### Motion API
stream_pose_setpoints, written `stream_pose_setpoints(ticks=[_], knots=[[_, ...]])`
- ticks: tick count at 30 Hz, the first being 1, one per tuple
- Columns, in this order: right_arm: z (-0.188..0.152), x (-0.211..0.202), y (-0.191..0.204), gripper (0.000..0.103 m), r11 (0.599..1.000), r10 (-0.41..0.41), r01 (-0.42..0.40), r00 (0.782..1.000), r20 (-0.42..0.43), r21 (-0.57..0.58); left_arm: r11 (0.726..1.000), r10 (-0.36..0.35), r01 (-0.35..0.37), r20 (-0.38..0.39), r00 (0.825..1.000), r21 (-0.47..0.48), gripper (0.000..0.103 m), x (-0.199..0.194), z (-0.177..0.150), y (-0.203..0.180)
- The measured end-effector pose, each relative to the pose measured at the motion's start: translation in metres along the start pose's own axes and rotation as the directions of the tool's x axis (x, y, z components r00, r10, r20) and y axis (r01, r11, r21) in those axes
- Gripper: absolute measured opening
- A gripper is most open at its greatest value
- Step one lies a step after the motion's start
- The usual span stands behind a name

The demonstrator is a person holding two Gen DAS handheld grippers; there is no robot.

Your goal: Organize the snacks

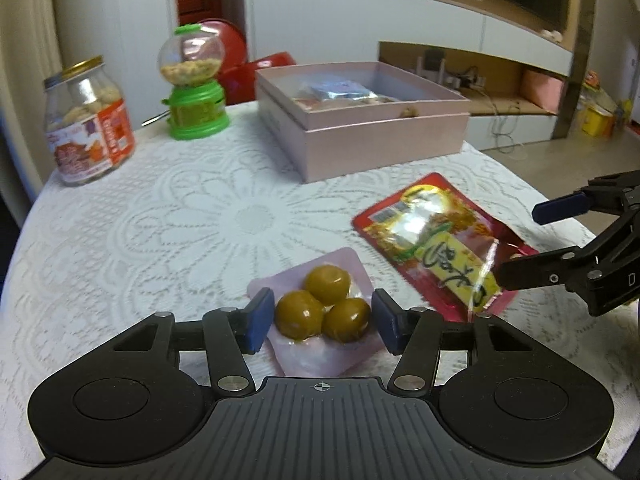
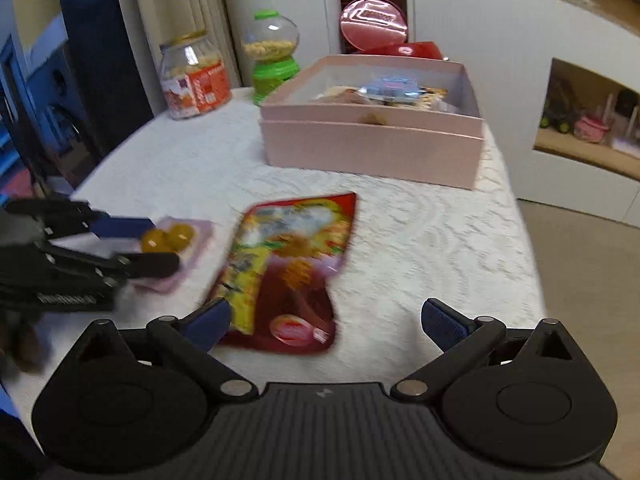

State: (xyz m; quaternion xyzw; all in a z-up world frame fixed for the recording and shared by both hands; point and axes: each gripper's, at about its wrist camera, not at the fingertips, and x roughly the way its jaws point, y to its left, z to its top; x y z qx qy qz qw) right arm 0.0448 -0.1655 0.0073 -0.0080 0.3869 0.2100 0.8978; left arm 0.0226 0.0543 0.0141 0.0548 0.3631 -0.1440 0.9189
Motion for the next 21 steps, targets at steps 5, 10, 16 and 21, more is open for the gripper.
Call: stream_pose_setpoints(ticks=[5, 10, 16, 21], knots=[[0.018, 0.036, 0.024, 0.102, 1.000, -0.022, 0.021, 0.999, -0.033, -0.006, 1.000, 0.009, -0.009, -0.005, 1.000, -0.001, 0.059, -0.002, -0.001, 0.002], [0.022, 0.055, 0.035, 0.103, 0.995, -0.064, 0.062, 0.997, -0.031, -0.081, 1.000, 0.015, -0.015, -0.011, 1.000, 0.000, 0.060, -0.001, 0.000, 0.001], [0.012, 0.045, 0.021, 0.103, 0.991, -0.044, 0.041, 0.999, -0.021, -0.126, 1.000, 0.011, -0.011, -0.008, 1.000, -0.005, 0.060, 0.000, -0.001, 0.002], [0.008, 0.042, 0.014, 0.103, 0.991, -0.042, 0.041, 0.999, -0.002, -0.126, 1.000, 0.011, -0.011, 0.003, 1.000, -0.006, 0.060, 0.001, -0.003, 0.000]])
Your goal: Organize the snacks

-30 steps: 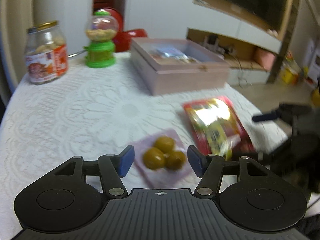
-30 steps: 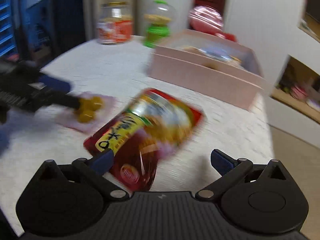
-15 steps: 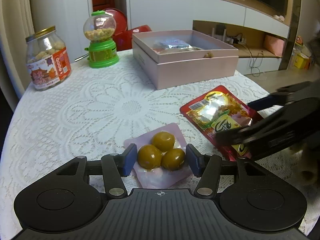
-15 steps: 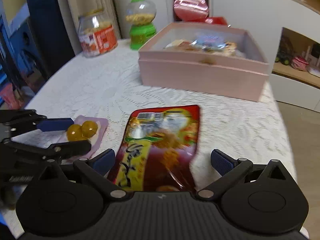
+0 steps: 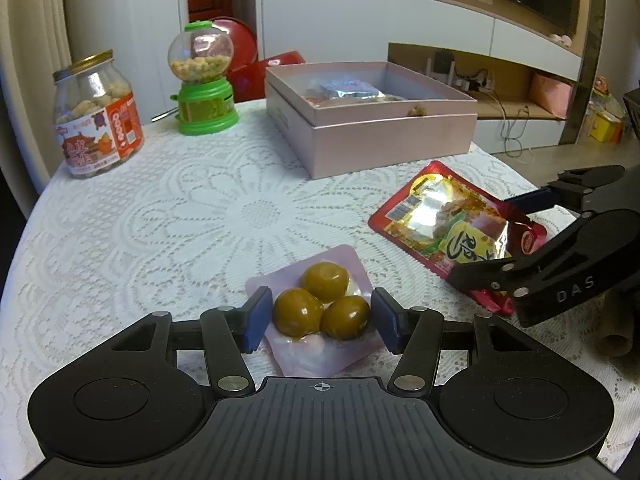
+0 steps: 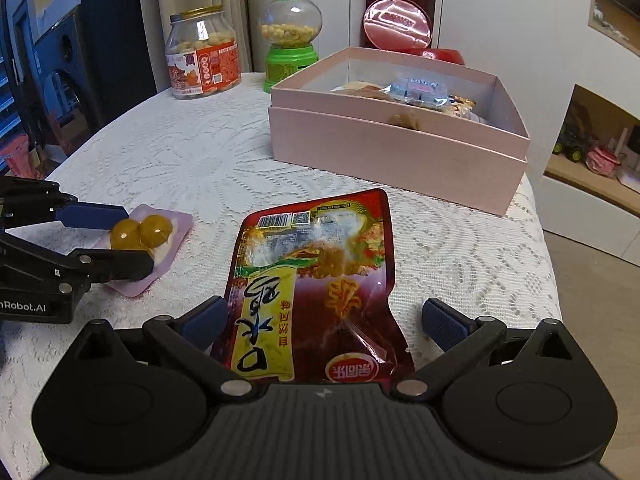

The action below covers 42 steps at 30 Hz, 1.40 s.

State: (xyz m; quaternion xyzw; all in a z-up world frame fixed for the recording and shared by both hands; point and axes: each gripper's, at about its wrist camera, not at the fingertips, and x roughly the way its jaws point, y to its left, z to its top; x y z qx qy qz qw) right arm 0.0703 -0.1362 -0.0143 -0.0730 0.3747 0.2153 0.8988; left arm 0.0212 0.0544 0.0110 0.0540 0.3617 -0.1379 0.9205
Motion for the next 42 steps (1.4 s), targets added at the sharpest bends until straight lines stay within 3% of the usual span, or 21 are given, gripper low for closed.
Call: stream_pose_setpoints(ticks=[4, 6, 8, 10, 16, 22, 24, 28, 32, 34, 36, 37, 39, 40, 42], knots=[[0.007, 0.008, 0.010, 0.103, 0.999, 0.000, 0.001, 1.000, 0.007, -0.038, 0.999, -0.012, 0.011, -0.039, 0.999, -0.030, 0.060, 0.001, 0.005, 0.003], [0.010, 0.006, 0.015, 0.095, 0.999, 0.005, -0.005, 1.000, 0.001, -0.054, 0.999, -0.011, 0.008, -0.069, 0.998, -0.037, 0.060, 0.001, 0.009, 0.003], [0.012, -0.001, 0.016, 0.074, 0.998, 0.032, -0.033, 0.999, -0.016, -0.060, 0.999, -0.002, -0.001, -0.085, 0.996, -0.033, 0.060, 0.000, 0.010, 0.000], [0.010, -0.012, 0.015, 0.070, 0.998, 0.008, -0.009, 1.000, -0.015, -0.059, 0.999, 0.004, -0.007, -0.087, 0.996, -0.034, 0.060, 0.000, 0.010, -0.001], [0.000, -0.037, -0.007, 0.065, 1.000, -0.015, 0.016, 1.000, -0.027, 0.016, 0.998, -0.024, 0.022, -0.034, 0.999, -0.051, 0.061, -0.003, 0.000, 0.005], [-0.001, -0.059, -0.014, 0.064, 0.999, -0.038, 0.037, 0.999, 0.016, 0.033, 0.998, -0.009, 0.012, 0.048, 0.999, -0.062, 0.058, -0.009, -0.010, 0.003], [0.001, -0.069, -0.018, 0.064, 0.999, -0.037, 0.035, 0.999, 0.040, 0.035, 0.994, -0.032, 0.039, 0.067, 0.997, -0.102, 0.058, -0.013, -0.004, 0.007], [0.003, -0.089, -0.031, 0.064, 0.997, -0.045, 0.040, 0.995, 0.085, 0.064, 0.988, -0.053, 0.082, 0.209, 0.976, -0.134, 0.058, -0.035, 0.042, 0.016], [0.007, -0.098, -0.043, 0.064, 0.994, -0.072, 0.061, 0.991, 0.117, 0.093, 0.981, -0.079, 0.137, 0.370, 0.926, -0.134, 0.059, -0.046, 0.119, 0.019], [0.010, -0.098, -0.046, 0.064, 0.992, -0.085, 0.072, 0.989, 0.121, 0.105, 0.970, -0.087, 0.171, 0.410, 0.908, -0.172, 0.059, -0.032, 0.161, 0.021], [0.013, -0.096, -0.048, 0.064, 0.990, -0.092, 0.079, 0.989, 0.119, 0.116, 0.926, -0.122, 0.247, 0.396, 0.910, -0.284, 0.059, 0.001, 0.194, 0.026], [0.013, -0.095, -0.048, 0.064, 0.990, -0.095, 0.080, 0.989, 0.117, 0.120, 0.917, -0.134, 0.256, 0.368, 0.920, -0.306, 0.059, 0.020, 0.204, 0.026], [0.014, -0.090, -0.049, 0.064, 0.988, -0.094, 0.080, 0.990, 0.108, 0.134, 0.931, -0.118, 0.217, 0.319, 0.940, -0.293, 0.055, 0.052, 0.213, 0.019], [0.013, -0.088, -0.050, 0.064, 0.986, -0.096, 0.081, 0.990, 0.101, 0.143, 0.942, -0.102, 0.198, 0.330, 0.938, -0.271, 0.054, 0.057, 0.211, 0.017], [0.012, -0.087, -0.053, 0.064, 0.984, -0.099, 0.084, 0.991, 0.093, 0.155, 0.948, -0.118, 0.224, 0.403, 0.908, -0.226, 0.054, 0.053, 0.199, 0.017]])
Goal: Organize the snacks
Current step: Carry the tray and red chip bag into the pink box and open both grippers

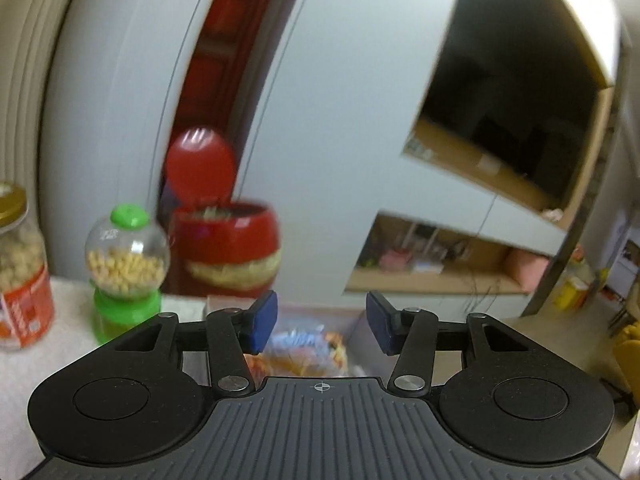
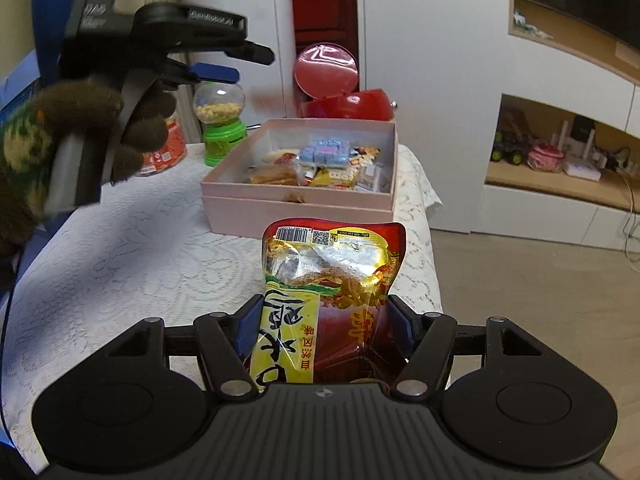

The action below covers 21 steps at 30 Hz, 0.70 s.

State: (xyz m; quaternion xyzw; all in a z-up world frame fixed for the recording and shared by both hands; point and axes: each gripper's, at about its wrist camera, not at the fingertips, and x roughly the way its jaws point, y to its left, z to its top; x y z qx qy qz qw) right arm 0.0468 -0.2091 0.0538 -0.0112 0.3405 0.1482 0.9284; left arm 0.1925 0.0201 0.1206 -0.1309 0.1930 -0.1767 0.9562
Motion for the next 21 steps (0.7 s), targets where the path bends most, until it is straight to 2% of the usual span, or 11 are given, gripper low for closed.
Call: stream_pose_setpoints(ticks=[2, 6, 8, 11, 13, 15, 16, 17, 19, 21], knots=[[0.000, 0.001, -0.004, 0.065, 1.000, 0.009, -0.009, 1.000, -0.003, 0.014, 0.999, -0.049, 0.049, 0.026, 0.998, 0.003, 0.054, -0.015, -0.007, 0.006], [0.012, 0.004, -0.008, 0.064, 0.998, 0.034, -0.034, 0.999, 0.005, 0.047, 0.997, -0.078, 0.077, -0.081, 0.994, -0.012, 0.054, -0.044, -0.021, 0.026], [0.029, -0.001, -0.008, 0.064, 0.998, 0.040, -0.042, 0.998, 0.047, 0.053, 0.998, -0.049, 0.044, -0.143, 0.989, -0.038, 0.054, -0.059, -0.036, 0.036], [0.074, -0.005, -0.004, 0.064, 0.998, 0.033, -0.039, 0.992, 0.121, 0.051, 0.998, -0.002, -0.014, -0.247, 0.969, -0.063, 0.054, -0.075, -0.061, 0.044], [0.113, 0.006, 0.002, 0.066, 0.998, 0.025, -0.033, 0.990, 0.140, 0.056, 0.999, 0.007, -0.017, -0.239, 0.971, -0.040, 0.054, -0.083, -0.072, 0.045], [0.149, 0.027, 0.009, 0.085, 0.998, 0.013, -0.022, 0.991, 0.133, 0.062, 0.996, 0.092, -0.086, -0.208, 0.974, 0.038, 0.054, -0.089, -0.077, 0.042], [0.162, 0.040, 0.009, 0.089, 0.998, 0.002, -0.010, 0.993, 0.115, 0.068, 0.990, 0.137, -0.124, -0.204, 0.969, 0.071, 0.054, -0.091, -0.079, 0.042], [0.171, 0.052, 0.010, 0.089, 0.997, -0.011, 0.004, 0.995, 0.095, 0.079, 0.982, 0.175, -0.157, -0.209, 0.962, 0.101, 0.054, -0.092, -0.081, 0.043], [0.175, 0.068, 0.012, 0.089, 0.995, -0.026, 0.020, 0.998, 0.062, 0.097, 0.974, 0.208, -0.181, -0.230, 0.951, 0.133, 0.054, -0.099, -0.086, 0.051], [0.165, 0.070, 0.014, 0.089, 0.994, -0.042, 0.036, 0.998, 0.047, 0.106, 0.964, 0.250, -0.217, -0.243, 0.937, 0.154, 0.054, -0.106, -0.091, 0.062]])
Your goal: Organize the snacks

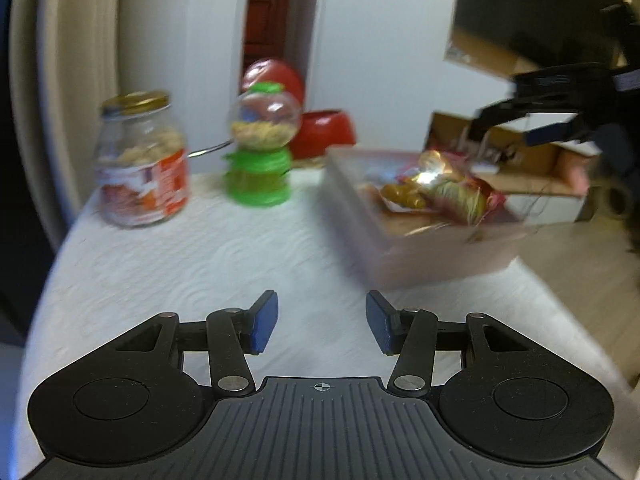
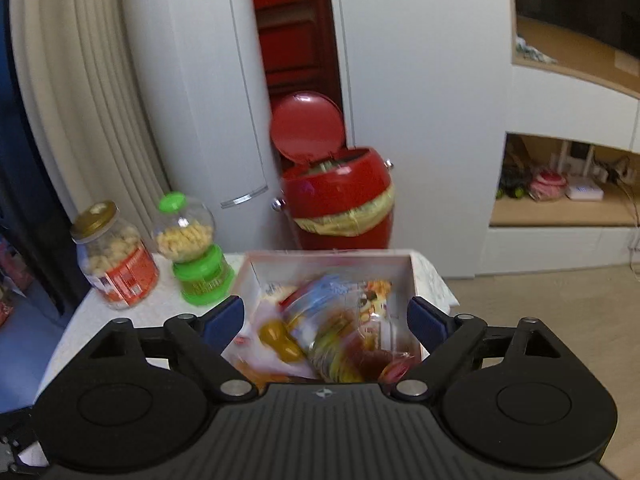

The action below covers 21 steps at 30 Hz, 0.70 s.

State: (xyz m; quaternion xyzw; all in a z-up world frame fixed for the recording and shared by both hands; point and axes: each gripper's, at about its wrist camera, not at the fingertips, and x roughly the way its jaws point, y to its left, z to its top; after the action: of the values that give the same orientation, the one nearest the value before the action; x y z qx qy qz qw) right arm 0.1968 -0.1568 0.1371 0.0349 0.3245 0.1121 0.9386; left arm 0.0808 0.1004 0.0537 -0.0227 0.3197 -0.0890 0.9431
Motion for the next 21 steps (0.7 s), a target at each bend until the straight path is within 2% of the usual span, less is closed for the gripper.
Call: stream_pose_setpoints(ticks=[4, 9, 10, 12, 14, 15, 16, 18, 20, 21], knots=[[-0.046, -0.020, 0.005, 0.089, 0.999, 0.025, -0.025, 1.000, -0.017, -0.019, 0.997, 0.074, -0.074, -0.031, 0.997, -0.001, 0.054, -0.013, -0.029, 0.009], [-0.126, -0.027, 0.020, 0.089, 0.998, 0.042, -0.045, 0.995, -0.086, -0.043, 0.996, 0.056, -0.061, -0.078, 0.995, -0.062, 0.054, -0.013, -0.064, -0.005], [-0.140, -0.023, 0.022, 0.089, 0.999, 0.043, -0.047, 0.993, -0.106, -0.028, 0.996, 0.059, -0.063, -0.083, 0.995, -0.056, 0.057, -0.011, -0.068, -0.011], [-0.161, -0.015, 0.023, 0.089, 0.999, 0.036, -0.037, 0.990, -0.135, -0.005, 0.994, 0.109, -0.109, -0.060, 0.992, 0.005, 0.063, -0.007, -0.072, -0.028], [-0.177, -0.007, 0.024, 0.089, 1.000, 0.029, -0.029, 0.986, -0.165, 0.003, 0.994, 0.100, -0.098, -0.061, 0.993, 0.036, 0.084, -0.005, -0.076, -0.042], [-0.183, -0.004, 0.025, 0.090, 1.000, 0.016, -0.017, 0.984, -0.175, -0.006, 0.994, 0.102, -0.100, -0.065, 0.993, 0.040, 0.087, -0.002, -0.076, -0.046], [-0.188, -0.007, 0.029, 0.090, 0.999, -0.014, 0.008, 0.990, -0.139, -0.045, 0.994, 0.109, -0.107, -0.068, 0.992, 0.034, 0.090, 0.001, -0.075, -0.049], [-0.195, -0.007, 0.035, 0.093, 0.992, -0.089, 0.075, 0.987, -0.138, -0.104, 0.992, 0.126, -0.126, -0.062, 0.990, -0.001, 0.091, 0.005, -0.072, -0.050], [-0.198, -0.008, 0.035, 0.103, 0.988, -0.117, 0.104, 0.986, -0.115, -0.115, 0.988, 0.154, -0.155, -0.049, 0.987, -0.024, 0.091, 0.007, -0.073, -0.053], [-0.200, -0.008, 0.033, 0.103, 0.988, -0.127, 0.116, 0.986, -0.111, -0.100, 0.985, 0.173, -0.174, -0.047, 0.984, -0.013, 0.091, 0.007, -0.074, -0.057]])
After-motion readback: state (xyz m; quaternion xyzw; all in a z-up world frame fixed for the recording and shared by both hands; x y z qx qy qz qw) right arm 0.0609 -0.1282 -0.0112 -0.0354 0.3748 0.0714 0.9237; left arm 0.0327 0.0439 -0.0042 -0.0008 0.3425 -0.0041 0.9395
